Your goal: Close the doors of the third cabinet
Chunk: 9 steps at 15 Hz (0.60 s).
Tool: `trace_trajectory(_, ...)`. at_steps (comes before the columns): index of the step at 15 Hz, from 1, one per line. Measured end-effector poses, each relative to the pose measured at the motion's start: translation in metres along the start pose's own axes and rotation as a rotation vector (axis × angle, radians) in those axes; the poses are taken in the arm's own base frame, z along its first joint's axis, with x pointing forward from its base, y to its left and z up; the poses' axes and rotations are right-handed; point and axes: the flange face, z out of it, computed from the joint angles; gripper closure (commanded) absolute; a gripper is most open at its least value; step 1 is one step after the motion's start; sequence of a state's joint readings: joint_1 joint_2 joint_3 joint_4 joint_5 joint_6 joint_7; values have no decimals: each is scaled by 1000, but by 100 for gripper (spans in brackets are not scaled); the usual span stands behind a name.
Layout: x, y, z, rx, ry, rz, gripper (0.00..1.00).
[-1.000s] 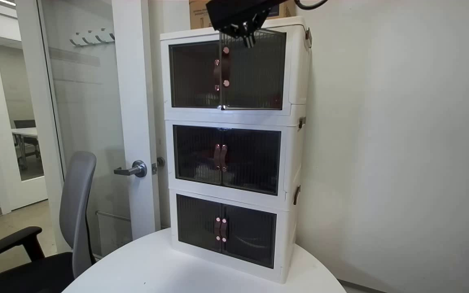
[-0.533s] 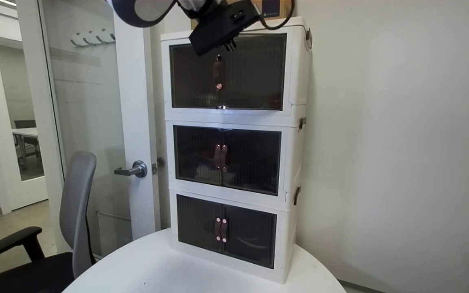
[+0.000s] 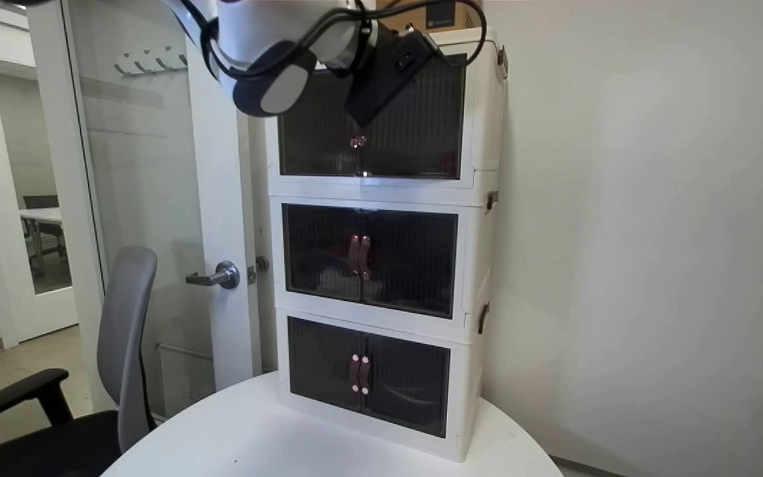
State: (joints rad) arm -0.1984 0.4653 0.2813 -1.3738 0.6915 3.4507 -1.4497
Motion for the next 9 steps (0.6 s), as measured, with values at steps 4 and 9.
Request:
trace_trajectory(4, -27, -1, 11, -75, -10, -50, 100)
trace_trajectory(9, -27, -2, 9, -69, 1, -23, 100)
